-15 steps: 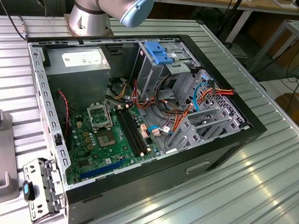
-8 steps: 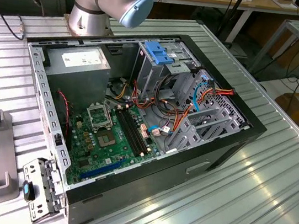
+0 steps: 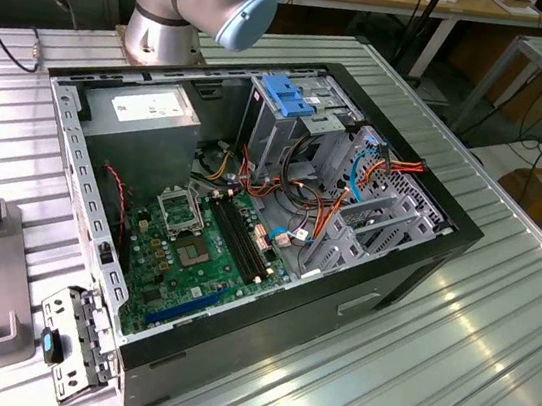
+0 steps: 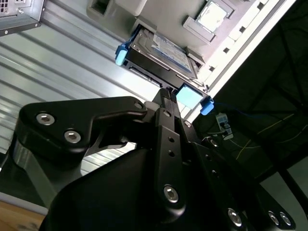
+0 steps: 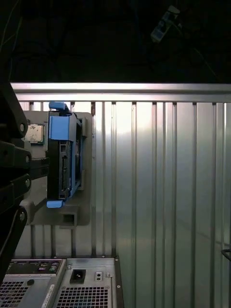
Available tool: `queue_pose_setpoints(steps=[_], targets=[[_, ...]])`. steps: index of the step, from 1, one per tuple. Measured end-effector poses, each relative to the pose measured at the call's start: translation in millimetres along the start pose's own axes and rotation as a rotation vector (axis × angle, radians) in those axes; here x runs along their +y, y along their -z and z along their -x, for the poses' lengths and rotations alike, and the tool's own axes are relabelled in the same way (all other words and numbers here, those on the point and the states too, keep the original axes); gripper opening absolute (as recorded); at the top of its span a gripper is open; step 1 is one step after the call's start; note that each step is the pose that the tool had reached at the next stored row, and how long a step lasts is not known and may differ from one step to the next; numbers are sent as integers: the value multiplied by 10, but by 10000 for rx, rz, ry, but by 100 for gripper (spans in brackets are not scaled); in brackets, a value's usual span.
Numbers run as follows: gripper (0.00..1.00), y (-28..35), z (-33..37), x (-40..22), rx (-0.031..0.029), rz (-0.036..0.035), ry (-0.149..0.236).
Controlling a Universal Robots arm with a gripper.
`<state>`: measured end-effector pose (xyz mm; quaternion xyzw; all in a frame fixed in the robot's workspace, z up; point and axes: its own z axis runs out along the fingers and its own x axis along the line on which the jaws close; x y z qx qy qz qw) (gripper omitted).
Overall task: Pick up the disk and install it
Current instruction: 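Reach for the disk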
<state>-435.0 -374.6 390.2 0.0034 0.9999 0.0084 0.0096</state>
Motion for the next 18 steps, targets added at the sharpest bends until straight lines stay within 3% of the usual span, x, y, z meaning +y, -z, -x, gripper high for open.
queue_pose_setpoints(steps=[9,18], targets=[[11,4,-224,-2,1,0,-1],[11,5,-237,-2,1,-1,-2]])
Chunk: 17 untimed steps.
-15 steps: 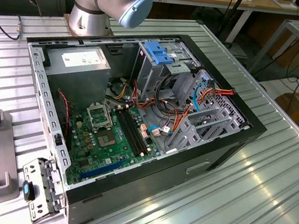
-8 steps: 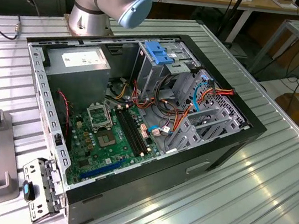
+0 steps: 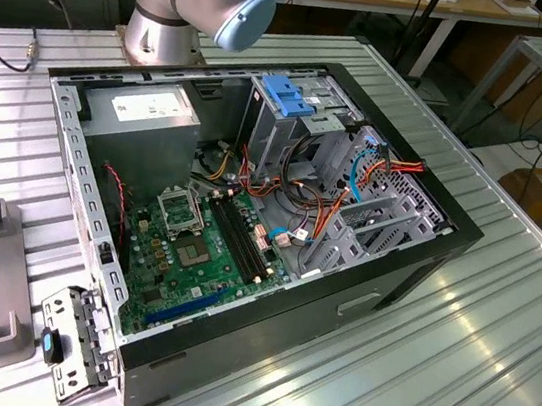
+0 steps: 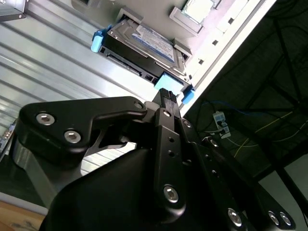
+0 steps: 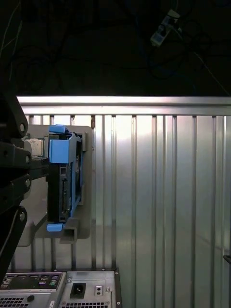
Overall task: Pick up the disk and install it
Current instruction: 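Reach for the disk, then pick up the disk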
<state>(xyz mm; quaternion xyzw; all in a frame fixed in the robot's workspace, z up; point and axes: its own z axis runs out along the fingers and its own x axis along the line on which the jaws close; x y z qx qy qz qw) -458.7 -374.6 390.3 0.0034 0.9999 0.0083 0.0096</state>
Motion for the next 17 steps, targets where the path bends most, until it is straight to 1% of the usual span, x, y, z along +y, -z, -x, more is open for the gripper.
queue_pose_setpoints(steps=[8,11,17], targets=[[11,0,-2,0,0,0,11],[11,0,-2,0,5,6,308],[11,-1,-2,0,22,26,1331]])
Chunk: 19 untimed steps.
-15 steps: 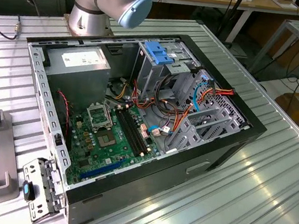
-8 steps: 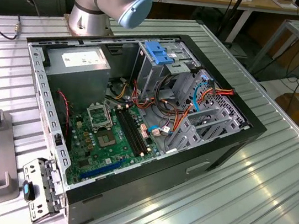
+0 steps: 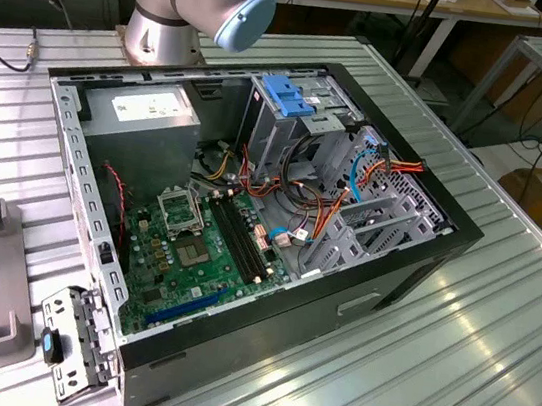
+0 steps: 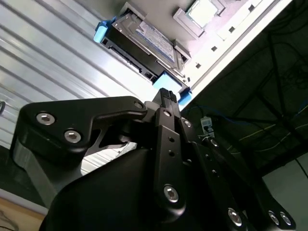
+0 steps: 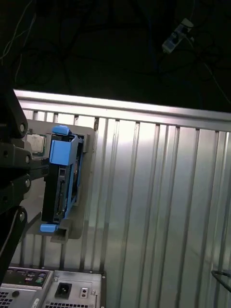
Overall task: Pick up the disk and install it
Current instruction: 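Pick up the disk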
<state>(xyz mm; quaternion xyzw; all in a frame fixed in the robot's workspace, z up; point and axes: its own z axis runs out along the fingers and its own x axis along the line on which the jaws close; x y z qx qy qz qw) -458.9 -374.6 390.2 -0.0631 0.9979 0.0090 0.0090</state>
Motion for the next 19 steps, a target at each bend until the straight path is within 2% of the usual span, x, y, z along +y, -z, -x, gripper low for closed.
queue_pose_setpoints(steps=[2,6,9,15,19], targets=[[11,-2,0,0,10,11,597],[11,-3,0,0,22,25,1343],[11,-4,0,-1,36,42,2223],[11,-5,0,-2,56,63,3337],[11,-7,0,-2,75,86,4504]])
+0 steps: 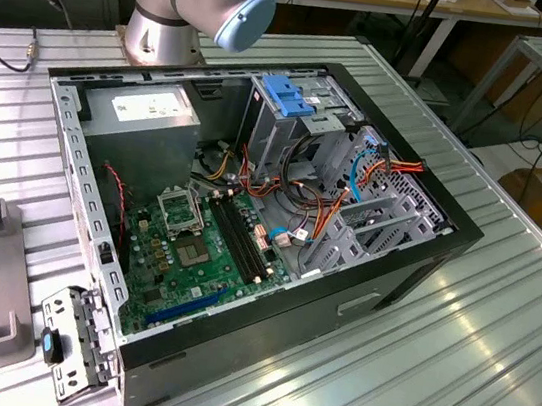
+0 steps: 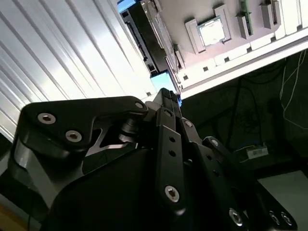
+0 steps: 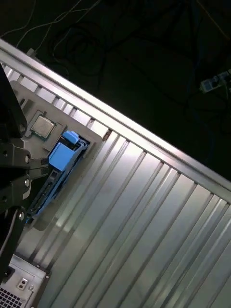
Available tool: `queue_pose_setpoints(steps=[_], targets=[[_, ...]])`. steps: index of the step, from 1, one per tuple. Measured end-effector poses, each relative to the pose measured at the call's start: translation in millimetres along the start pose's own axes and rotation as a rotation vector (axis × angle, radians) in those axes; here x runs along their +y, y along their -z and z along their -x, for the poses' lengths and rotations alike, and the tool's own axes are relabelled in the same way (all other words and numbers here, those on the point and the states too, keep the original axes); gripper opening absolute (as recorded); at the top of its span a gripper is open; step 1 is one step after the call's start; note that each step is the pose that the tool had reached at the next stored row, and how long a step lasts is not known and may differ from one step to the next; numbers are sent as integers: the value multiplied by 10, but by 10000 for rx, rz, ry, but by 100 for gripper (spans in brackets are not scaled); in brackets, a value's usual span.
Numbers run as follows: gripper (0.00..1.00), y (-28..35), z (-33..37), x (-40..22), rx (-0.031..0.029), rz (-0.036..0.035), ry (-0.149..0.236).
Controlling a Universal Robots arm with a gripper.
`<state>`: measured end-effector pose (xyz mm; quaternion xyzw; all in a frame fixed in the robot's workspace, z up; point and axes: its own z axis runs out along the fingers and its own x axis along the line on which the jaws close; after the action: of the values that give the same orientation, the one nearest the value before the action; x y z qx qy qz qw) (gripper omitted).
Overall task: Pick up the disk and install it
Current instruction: 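Pick up the disk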
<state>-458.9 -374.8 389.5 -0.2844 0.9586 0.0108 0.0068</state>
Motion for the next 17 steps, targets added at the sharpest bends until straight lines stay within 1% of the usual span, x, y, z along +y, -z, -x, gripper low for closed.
queue_pose_setpoints(steps=[1,13,14,15,17], targets=[[11,-1,0,0,8,9,454],[11,-20,0,0,49,55,2857],[11,-28,0,0,57,64,3362],[11,-31,0,-1,59,67,3511],[11,-40,-1,-1,67,76,3973]])
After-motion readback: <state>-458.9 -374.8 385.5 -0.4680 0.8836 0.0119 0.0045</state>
